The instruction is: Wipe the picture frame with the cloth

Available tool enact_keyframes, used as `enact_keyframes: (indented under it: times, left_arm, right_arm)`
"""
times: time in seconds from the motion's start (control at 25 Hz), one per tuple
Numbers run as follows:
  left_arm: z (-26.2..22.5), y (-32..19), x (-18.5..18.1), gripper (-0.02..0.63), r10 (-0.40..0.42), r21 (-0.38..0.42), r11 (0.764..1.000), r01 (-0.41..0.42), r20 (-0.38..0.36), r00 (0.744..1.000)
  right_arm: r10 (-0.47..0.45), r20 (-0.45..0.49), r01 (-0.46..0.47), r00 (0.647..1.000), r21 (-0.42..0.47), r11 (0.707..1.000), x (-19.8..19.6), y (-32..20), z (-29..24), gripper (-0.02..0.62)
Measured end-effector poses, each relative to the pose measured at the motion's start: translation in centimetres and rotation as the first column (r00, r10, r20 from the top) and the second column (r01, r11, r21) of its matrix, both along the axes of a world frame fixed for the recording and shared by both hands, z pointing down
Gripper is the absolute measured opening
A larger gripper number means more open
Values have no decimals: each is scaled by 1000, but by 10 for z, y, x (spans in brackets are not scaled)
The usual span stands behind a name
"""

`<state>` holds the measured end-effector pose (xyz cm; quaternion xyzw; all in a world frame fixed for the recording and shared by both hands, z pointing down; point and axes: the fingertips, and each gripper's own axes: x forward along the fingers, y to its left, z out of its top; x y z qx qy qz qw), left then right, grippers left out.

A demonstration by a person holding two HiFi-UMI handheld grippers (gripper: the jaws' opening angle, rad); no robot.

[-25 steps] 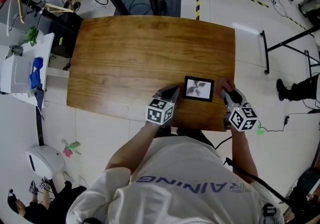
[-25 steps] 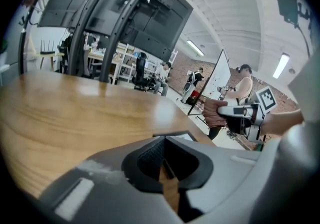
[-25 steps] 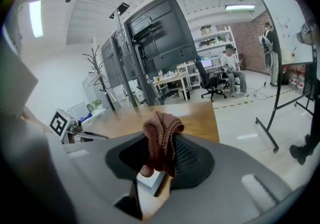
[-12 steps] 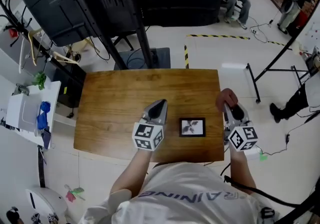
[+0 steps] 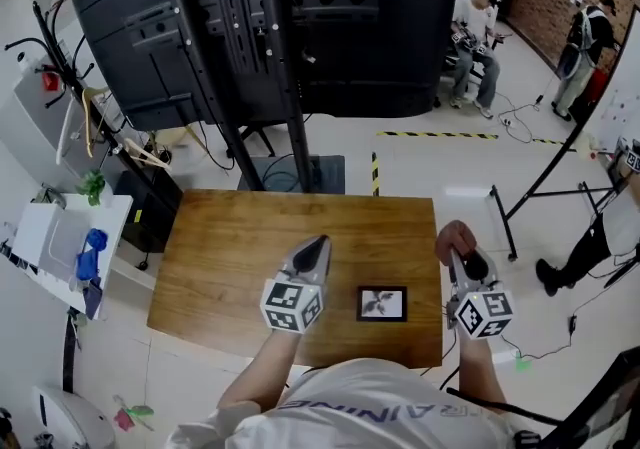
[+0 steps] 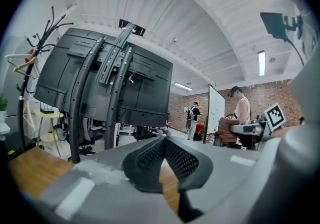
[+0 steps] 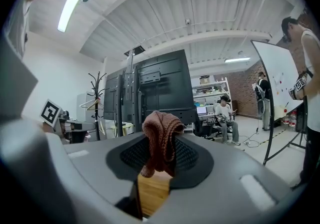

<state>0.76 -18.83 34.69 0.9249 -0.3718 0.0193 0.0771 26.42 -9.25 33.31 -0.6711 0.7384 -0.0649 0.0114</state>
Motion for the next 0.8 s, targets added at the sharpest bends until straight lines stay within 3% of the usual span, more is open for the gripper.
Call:
enact_keyframes:
  times: [0.8]
  left_arm:
    - [0,6,-1,3,2,-32,999,-3,-29,1000]
  right_arm:
    - [-65,-37,64,997,-33,997,-24,-6,3,115]
